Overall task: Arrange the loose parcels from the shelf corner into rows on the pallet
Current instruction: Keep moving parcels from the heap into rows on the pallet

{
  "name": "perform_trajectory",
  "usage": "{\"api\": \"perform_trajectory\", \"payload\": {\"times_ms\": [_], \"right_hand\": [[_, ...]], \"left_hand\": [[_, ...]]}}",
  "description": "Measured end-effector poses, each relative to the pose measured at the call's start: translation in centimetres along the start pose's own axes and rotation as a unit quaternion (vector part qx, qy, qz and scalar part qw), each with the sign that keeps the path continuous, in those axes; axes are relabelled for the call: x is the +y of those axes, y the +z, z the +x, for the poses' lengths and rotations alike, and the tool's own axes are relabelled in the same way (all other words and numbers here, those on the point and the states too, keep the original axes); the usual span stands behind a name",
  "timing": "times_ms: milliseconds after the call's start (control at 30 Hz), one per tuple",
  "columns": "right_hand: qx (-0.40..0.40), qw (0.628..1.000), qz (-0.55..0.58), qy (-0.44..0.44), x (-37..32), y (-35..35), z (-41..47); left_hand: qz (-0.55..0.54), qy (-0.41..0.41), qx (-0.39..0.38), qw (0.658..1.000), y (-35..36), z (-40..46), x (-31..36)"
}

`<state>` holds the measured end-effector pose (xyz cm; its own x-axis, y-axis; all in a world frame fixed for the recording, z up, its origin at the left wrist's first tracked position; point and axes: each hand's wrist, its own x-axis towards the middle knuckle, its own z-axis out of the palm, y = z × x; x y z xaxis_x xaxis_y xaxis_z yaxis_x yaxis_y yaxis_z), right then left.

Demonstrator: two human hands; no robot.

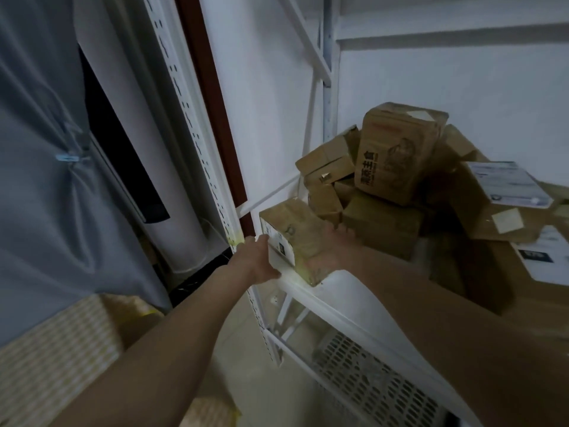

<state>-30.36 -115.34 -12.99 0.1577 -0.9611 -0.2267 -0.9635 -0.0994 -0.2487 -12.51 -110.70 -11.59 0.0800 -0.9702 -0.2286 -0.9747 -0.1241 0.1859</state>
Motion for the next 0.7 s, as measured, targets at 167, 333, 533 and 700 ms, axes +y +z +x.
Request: {"api": "perform_trajectory", "payload": {"times_ms": [167, 333, 533, 700], "right_hand": [[-0.023, 0.997, 0.062, 0.034, 0.0, 0.7, 1.8], [-0.021, 1.000, 0.015, 0.011, 0.5, 0.2, 1.4], [-0.024, 0.992, 0.104, 0.063, 1.6, -0.7, -1.9], [-0.011, 0.988, 0.105, 0.112, 0.3, -1.3, -6.2]], "left_hand": [[-0.016, 0.001, -0.008, 1.000, -0.8, 4.0, -0.7], [-0.010, 0.014, -0.027, 0.999, -1.5, 7.1, 0.0], [0.042, 0.088, -0.065, 0.993, -2.0, 7.8, 2.7], [0.025, 0.144, -0.080, 0.986, -2.2, 6.2, 2.3]]}}
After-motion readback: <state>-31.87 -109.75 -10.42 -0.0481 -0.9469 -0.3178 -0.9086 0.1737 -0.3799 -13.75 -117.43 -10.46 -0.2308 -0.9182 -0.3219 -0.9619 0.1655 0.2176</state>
